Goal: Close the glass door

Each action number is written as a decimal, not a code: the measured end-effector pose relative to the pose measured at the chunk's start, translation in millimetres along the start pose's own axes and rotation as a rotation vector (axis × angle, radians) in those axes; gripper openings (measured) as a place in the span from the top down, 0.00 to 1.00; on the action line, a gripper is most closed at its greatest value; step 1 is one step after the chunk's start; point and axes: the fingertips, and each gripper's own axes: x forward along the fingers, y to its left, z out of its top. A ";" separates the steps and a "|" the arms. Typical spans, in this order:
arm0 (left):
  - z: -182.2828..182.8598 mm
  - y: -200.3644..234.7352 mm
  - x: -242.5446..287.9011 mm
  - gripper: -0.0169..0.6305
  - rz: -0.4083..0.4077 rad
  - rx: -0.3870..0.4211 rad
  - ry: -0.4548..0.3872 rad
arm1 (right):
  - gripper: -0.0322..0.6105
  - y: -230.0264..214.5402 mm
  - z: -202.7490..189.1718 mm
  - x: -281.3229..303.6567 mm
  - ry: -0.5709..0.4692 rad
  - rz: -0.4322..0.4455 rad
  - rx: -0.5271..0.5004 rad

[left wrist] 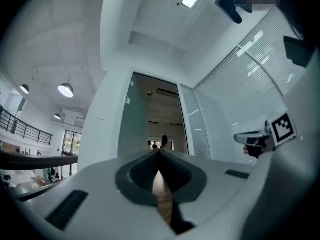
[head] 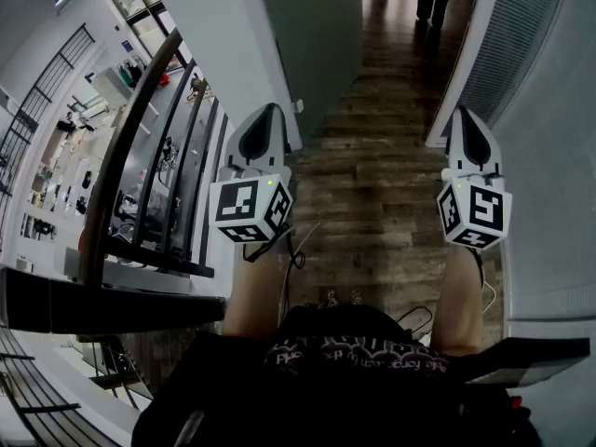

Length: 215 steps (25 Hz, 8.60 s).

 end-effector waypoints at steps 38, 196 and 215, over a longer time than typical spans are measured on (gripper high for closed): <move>-20.4 -60.9 35.0 0.97 -0.081 0.045 -0.010 | 0.95 -37.2 -36.8 19.9 0.029 0.112 0.047; -225.0 192.6 1024.7 0.97 0.301 0.063 0.113 | 0.85 -204.7 -422.7 1163.6 0.153 0.557 0.102; -220.6 196.0 1025.9 0.97 0.398 0.066 0.147 | 0.76 -140.6 -514.9 1253.2 0.295 0.698 0.088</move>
